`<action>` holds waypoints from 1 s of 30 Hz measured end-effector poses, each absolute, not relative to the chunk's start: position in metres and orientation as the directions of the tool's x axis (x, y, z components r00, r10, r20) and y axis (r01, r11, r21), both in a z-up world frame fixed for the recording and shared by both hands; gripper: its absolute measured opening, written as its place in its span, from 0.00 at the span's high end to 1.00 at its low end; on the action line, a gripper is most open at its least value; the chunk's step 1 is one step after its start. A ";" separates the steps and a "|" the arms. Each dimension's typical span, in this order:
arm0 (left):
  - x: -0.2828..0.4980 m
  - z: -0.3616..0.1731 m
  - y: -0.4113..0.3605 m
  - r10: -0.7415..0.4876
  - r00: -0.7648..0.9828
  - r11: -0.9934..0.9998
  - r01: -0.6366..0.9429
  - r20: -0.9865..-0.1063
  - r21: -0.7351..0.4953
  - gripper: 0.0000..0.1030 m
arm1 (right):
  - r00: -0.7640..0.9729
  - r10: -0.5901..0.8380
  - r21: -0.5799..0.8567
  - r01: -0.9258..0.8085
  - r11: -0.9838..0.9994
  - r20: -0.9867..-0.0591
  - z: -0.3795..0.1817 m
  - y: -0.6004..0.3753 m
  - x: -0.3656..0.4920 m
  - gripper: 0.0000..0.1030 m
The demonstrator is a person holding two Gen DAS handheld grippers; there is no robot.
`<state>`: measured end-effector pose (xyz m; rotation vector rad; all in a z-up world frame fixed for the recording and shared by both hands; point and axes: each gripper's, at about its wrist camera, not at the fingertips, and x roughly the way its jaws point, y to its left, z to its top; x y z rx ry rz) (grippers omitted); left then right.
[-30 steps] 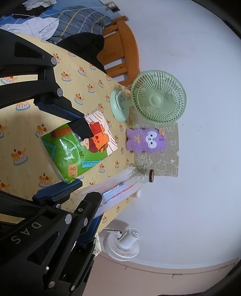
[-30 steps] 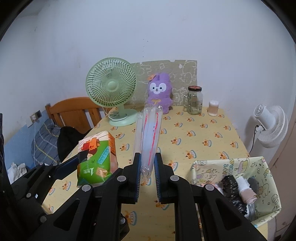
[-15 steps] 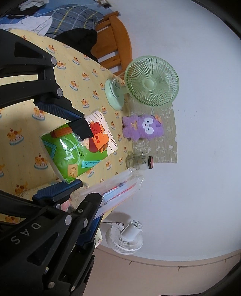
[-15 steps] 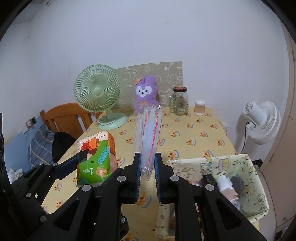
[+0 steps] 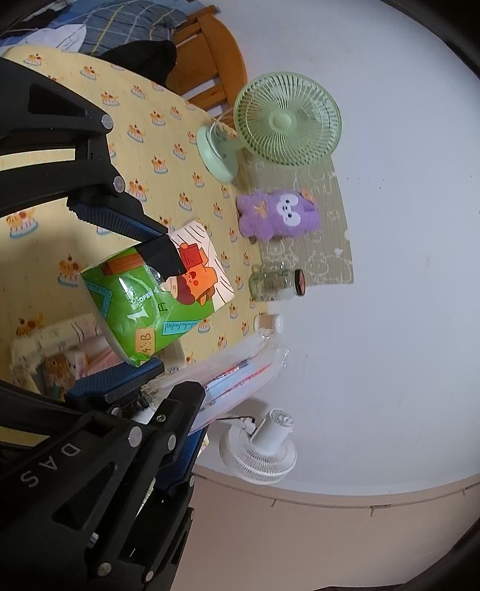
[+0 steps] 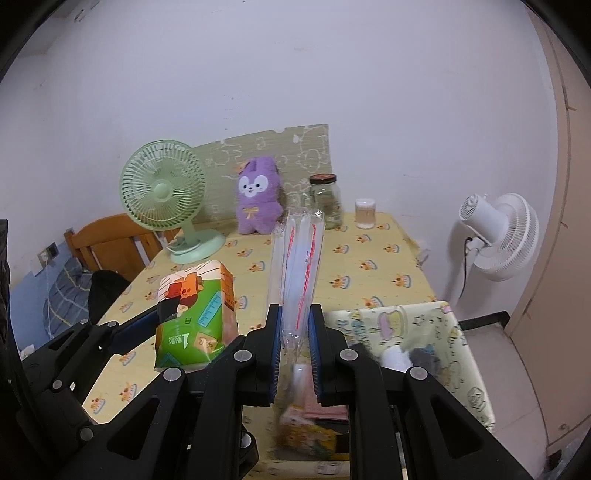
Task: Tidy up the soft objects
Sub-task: 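Carry the tissue pack and straw bag over the box with both tools, then lower the tissue pack and straw bag into the box and open both tools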
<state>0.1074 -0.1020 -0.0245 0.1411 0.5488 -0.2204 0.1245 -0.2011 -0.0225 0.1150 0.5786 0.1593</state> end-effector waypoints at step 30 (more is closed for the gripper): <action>0.125 -0.070 -0.175 -0.258 0.711 0.910 0.406 -0.655 0.082 0.32 | 0.780 0.095 0.184 0.026 0.983 -0.618 -0.070 -0.270 0.119 0.84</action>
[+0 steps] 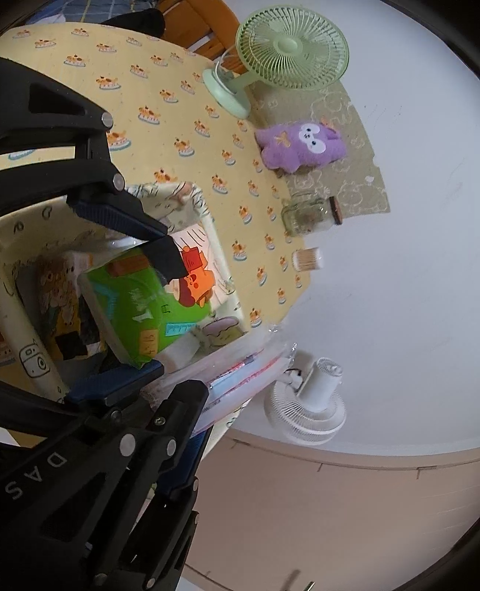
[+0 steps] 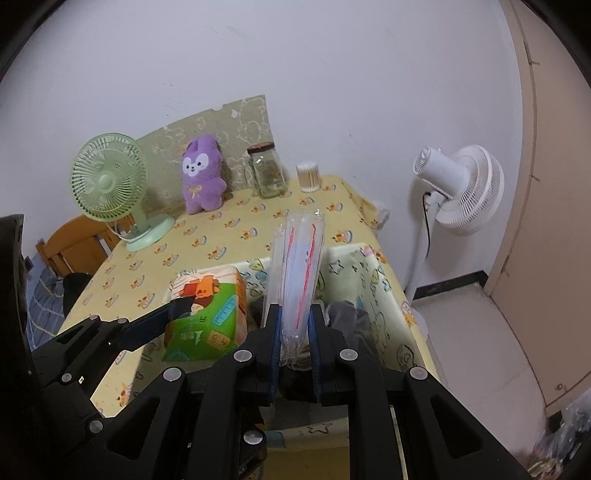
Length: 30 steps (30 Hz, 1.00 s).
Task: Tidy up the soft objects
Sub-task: 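Lower the tissue pack and straw bag into the box and open both tools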
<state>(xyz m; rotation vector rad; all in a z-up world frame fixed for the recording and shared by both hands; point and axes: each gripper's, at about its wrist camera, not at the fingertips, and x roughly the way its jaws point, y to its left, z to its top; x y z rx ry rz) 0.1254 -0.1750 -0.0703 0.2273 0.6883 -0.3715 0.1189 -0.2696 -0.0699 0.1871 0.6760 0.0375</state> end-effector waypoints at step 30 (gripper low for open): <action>0.118 -0.069 -0.165 -0.222 0.730 0.915 0.386 -0.646 0.121 0.05 | 0.765 0.042 0.168 0.087 0.982 -0.643 -0.074 -0.266 0.117 0.15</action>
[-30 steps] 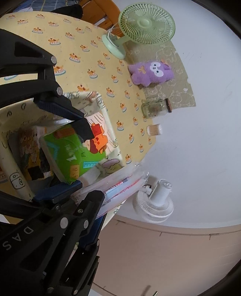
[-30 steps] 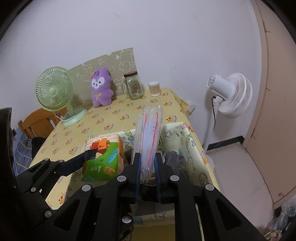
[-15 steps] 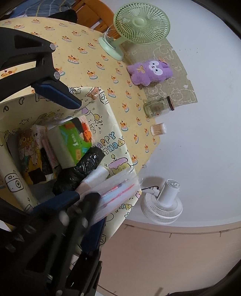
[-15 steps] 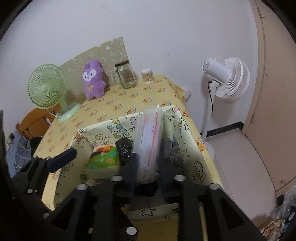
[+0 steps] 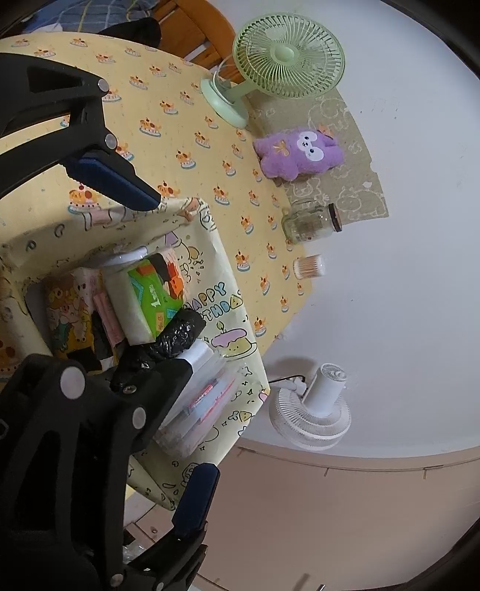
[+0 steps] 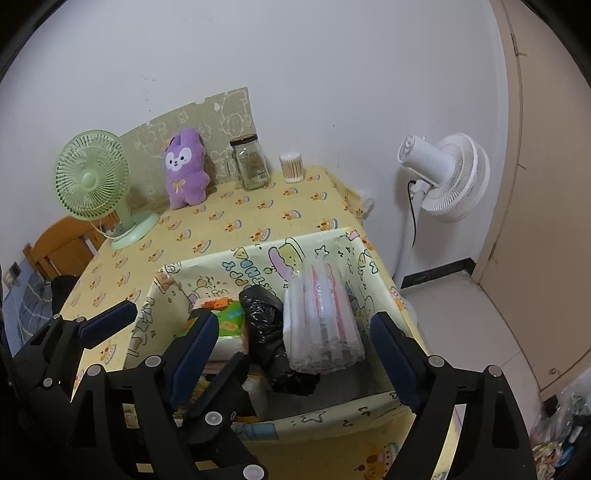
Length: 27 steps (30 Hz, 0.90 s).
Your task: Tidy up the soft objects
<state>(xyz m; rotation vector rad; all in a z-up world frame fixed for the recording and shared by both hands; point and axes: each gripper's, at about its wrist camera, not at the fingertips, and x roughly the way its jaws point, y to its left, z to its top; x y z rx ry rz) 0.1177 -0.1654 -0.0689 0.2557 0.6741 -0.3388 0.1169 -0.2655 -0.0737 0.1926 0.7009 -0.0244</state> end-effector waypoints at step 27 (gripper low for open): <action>0.076 -0.024 -0.082 -0.183 0.829 0.960 0.266 -0.528 0.085 0.00 | 0.859 0.044 0.108 0.014 0.994 -0.510 -0.025 -0.190 0.079 0.01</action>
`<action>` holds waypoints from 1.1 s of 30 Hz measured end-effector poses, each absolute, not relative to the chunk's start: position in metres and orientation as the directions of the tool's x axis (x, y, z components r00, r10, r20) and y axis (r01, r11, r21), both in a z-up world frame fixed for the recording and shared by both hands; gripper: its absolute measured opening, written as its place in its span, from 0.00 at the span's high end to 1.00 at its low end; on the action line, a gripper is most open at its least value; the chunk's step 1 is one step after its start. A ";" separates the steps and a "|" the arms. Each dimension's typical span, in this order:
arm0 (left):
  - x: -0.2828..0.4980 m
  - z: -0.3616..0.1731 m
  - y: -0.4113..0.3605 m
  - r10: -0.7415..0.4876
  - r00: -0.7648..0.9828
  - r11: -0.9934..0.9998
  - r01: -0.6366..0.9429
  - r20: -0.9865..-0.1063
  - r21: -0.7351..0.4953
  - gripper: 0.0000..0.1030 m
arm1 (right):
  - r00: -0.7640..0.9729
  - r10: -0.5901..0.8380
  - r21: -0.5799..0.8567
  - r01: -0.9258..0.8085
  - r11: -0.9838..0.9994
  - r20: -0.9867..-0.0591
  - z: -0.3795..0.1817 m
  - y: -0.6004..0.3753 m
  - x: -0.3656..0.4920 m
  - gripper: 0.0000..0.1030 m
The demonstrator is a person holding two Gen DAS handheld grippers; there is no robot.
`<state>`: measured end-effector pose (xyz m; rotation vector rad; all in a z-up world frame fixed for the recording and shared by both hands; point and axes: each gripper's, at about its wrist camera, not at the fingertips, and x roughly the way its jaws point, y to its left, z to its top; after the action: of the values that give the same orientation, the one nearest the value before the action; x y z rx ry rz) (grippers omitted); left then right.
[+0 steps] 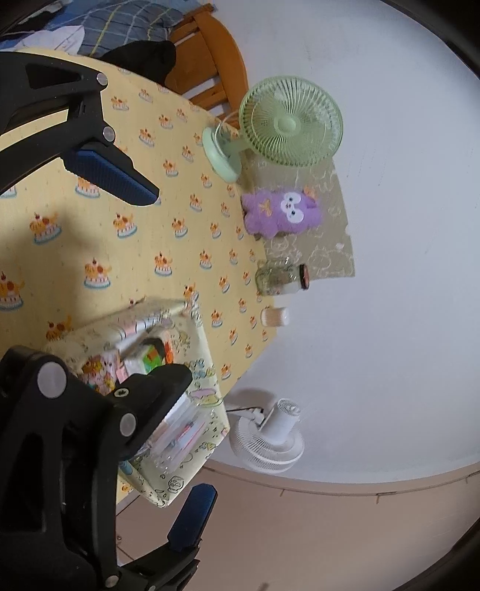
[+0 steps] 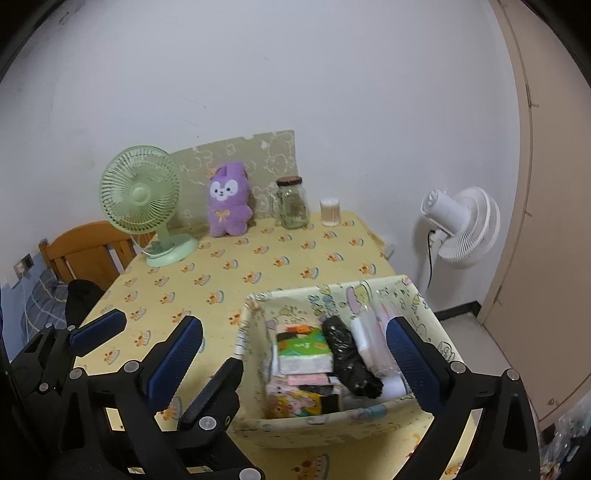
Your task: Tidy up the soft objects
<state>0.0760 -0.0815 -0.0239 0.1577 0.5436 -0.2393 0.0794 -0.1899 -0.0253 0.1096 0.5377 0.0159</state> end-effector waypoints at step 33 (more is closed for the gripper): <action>0.028 0.016 0.039 -0.029 0.927 0.998 0.051 -0.374 0.047 0.00 | 0.922 0.037 0.084 -0.004 0.996 -0.386 0.021 -0.117 0.032 0.00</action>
<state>0.0282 0.0393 0.0160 0.0565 0.3823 -0.0411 0.0322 -0.1175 0.0211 0.0824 0.3974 0.0212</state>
